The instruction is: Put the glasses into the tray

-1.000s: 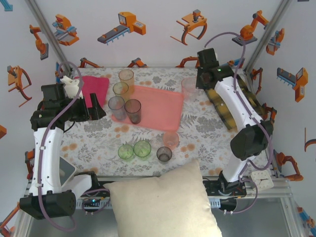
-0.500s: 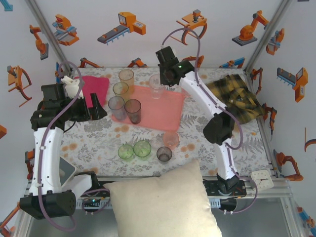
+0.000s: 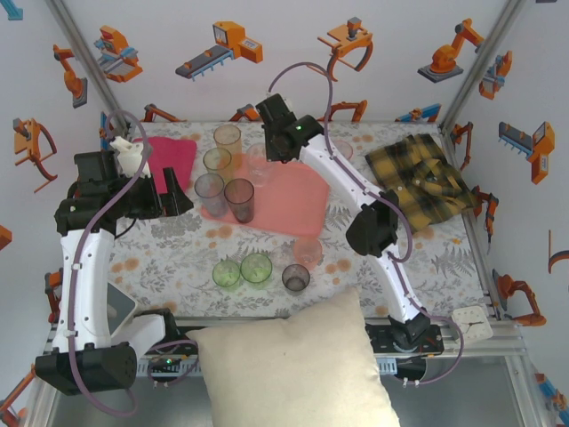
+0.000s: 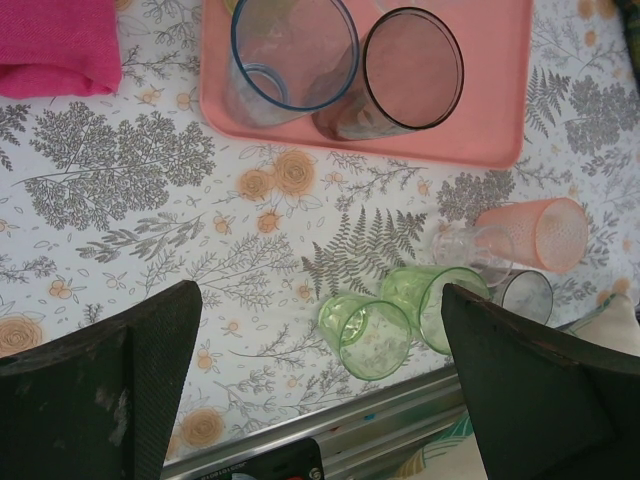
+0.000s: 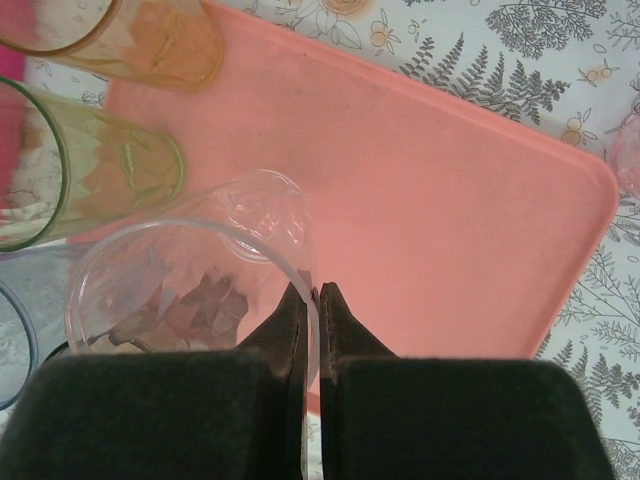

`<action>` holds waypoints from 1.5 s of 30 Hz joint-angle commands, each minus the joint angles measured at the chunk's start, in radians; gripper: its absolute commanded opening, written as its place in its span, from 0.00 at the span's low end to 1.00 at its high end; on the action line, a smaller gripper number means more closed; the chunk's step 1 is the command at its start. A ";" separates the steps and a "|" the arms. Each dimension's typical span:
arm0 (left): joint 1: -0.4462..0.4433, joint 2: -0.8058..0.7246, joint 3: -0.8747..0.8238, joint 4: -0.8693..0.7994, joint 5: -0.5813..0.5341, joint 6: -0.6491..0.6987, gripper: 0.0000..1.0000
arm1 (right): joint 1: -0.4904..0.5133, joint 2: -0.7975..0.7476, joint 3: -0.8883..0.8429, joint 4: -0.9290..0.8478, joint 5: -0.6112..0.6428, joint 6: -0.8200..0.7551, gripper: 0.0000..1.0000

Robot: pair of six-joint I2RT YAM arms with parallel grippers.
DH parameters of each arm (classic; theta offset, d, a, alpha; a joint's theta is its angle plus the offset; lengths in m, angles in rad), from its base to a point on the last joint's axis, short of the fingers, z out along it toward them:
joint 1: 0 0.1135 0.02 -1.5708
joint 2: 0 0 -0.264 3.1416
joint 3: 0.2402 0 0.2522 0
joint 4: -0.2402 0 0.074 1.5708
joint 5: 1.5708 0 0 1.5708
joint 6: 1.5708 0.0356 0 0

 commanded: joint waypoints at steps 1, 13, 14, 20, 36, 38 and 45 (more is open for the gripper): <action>0.004 0.003 0.006 0.011 0.032 -0.007 0.97 | 0.011 0.012 0.009 0.047 -0.008 0.037 0.02; 0.004 -0.001 -0.003 0.017 0.044 -0.012 0.97 | 0.017 0.051 -0.018 0.108 0.008 0.072 0.02; 0.004 -0.001 -0.003 0.017 0.044 -0.012 0.97 | 0.017 0.054 -0.021 0.111 0.010 0.074 0.02; 0.004 0.001 -0.003 0.018 0.049 -0.013 0.97 | 0.020 0.078 -0.018 0.106 0.014 0.074 0.03; 0.005 0.008 -0.012 0.028 0.055 -0.016 0.97 | 0.019 0.115 0.010 0.094 -0.019 0.081 0.07; 0.005 0.009 -0.011 0.028 0.057 -0.018 0.97 | 0.019 0.125 0.023 0.088 -0.029 0.083 0.08; 0.004 0.013 -0.009 0.028 0.059 -0.020 0.97 | 0.018 0.135 0.039 0.079 -0.044 0.087 0.11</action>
